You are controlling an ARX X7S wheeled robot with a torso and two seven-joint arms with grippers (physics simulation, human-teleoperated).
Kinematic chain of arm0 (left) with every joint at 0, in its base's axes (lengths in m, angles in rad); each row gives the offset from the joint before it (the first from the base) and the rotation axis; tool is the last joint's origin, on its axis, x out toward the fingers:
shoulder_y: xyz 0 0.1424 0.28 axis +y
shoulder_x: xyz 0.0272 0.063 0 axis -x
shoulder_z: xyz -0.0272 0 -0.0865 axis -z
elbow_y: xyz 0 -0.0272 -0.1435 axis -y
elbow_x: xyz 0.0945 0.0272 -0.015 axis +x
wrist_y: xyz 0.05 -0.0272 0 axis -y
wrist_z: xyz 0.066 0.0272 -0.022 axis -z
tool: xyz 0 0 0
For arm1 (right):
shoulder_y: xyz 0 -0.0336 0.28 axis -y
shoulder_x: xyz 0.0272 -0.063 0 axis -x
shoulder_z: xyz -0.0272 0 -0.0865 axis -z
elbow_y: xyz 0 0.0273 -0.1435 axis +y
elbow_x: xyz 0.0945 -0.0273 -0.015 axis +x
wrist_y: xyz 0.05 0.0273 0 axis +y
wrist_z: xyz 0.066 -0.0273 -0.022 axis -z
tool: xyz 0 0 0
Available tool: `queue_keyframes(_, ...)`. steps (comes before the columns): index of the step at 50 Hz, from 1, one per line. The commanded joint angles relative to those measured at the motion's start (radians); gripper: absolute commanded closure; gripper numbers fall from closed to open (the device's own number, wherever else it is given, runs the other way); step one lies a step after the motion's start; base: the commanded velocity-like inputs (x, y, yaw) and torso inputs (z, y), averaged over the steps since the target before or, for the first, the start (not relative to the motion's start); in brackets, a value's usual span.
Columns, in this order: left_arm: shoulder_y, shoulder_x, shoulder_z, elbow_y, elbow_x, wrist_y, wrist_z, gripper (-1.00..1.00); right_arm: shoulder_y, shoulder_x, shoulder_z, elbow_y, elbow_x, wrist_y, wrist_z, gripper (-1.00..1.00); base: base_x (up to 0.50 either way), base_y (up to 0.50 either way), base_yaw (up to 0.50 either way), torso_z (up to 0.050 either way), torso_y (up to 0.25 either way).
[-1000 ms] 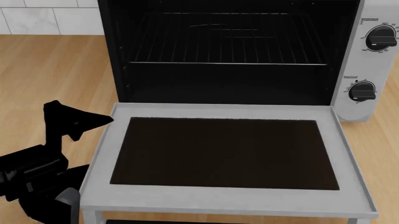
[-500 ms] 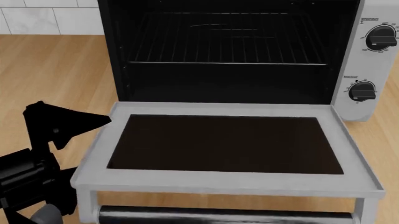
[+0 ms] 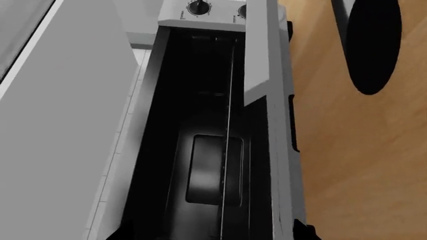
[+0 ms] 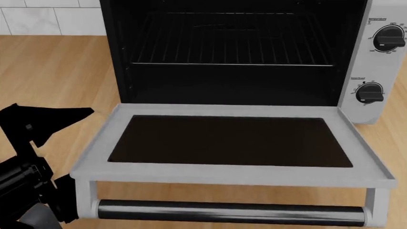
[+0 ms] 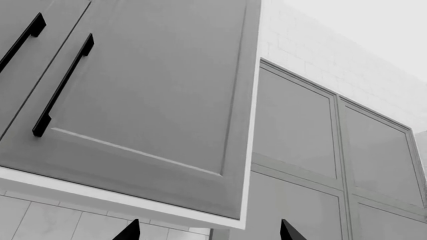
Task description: Close the toaster oven door.
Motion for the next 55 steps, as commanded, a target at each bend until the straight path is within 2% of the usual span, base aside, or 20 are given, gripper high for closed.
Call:
queue_keyframes(1, -0.034, 0.049, -0.119, 0.135, -0.18, 0.001, -0.118, -1.0, -0.102, -0.01, 0.107, 0.0, 0.004, -0.013, -0.008, -1.0, 0.0, 0.0, 0.0, 0.0, 0.01)
queue_keyframes(7, -0.049, 0.059, -0.126, 0.132, -0.197, -0.007, -0.117, -1.0, -0.161, -0.002, 0.171, 0.001, 0.016, -0.022, -0.002, -1.0, 0.0, 0.0, -0.01, 0.002, 0.002)
queue_keyframes(16, -0.018, 0.104, -0.142, 0.138, -0.202, -0.043, -0.176, -1.0, -0.246, 0.0, 0.243, 0.0, 0.014, -0.042, 0.004, -1.0, 0.0, -0.01, -0.01, 0.0, 0.001)
queue_keyframes(19, -0.051, 0.137, -0.112, 0.05, -0.172, 0.008, -0.176, -1.0, -0.252, 0.004, 0.276, 0.001, 0.033, -0.029, 0.004, -1.0, 0.01, -0.01, -0.01, 0.0, 0.0)
queue_keyframes(22, -0.13, 0.211, -0.067, -0.189, -0.144, 0.147, -0.2, -1.0, -0.261, 0.009, 0.287, 0.001, 0.036, -0.026, 0.007, -1.0, 0.01, -0.01, -0.02, 0.003, 0.0)
queue_keyframes(24, -0.158, 0.242, -0.053, -0.271, -0.134, 0.189, -0.212, -1.0, -0.263, 0.01, 0.292, 0.001, 0.039, -0.024, 0.008, -1.0, 0.01, -0.01, -0.02, 0.0, 0.0)
queue_keyframes(29, -0.188, 0.291, -0.034, -0.347, -0.143, 0.215, -0.206, -1.0, -0.275, 0.0, 0.324, 0.0, 0.05, -0.013, -0.003, -1.0, 0.01, -0.01, -0.02, 0.0, 0.0)
queue_keyframes(39, -0.135, 0.295, -0.065, -0.237, -0.192, 0.107, -0.211, -1.0, -0.304, -0.024, 0.322, 0.0, 0.025, -0.035, -0.016, -1.0, 0.0, -0.01, -0.01, 0.0, 0.0)
queue_keyframes(49, 0.023, 0.33, -0.141, -0.014, -0.205, -0.151, -0.328, -1.0, -0.301, -0.02, 0.321, 0.0, 0.027, -0.036, -0.011, -1.0, 0.0, -0.01, -0.01, 0.001, 0.001)
queue_keyframes(55, 0.084, 0.38, -0.152, 0.031, -0.178, -0.235, -0.402, -1.0, -0.305, -0.03, 0.325, 0.0, 0.024, -0.041, -0.017, -1.0, 0.01, -0.01, -0.02, 0.0, 0.0)
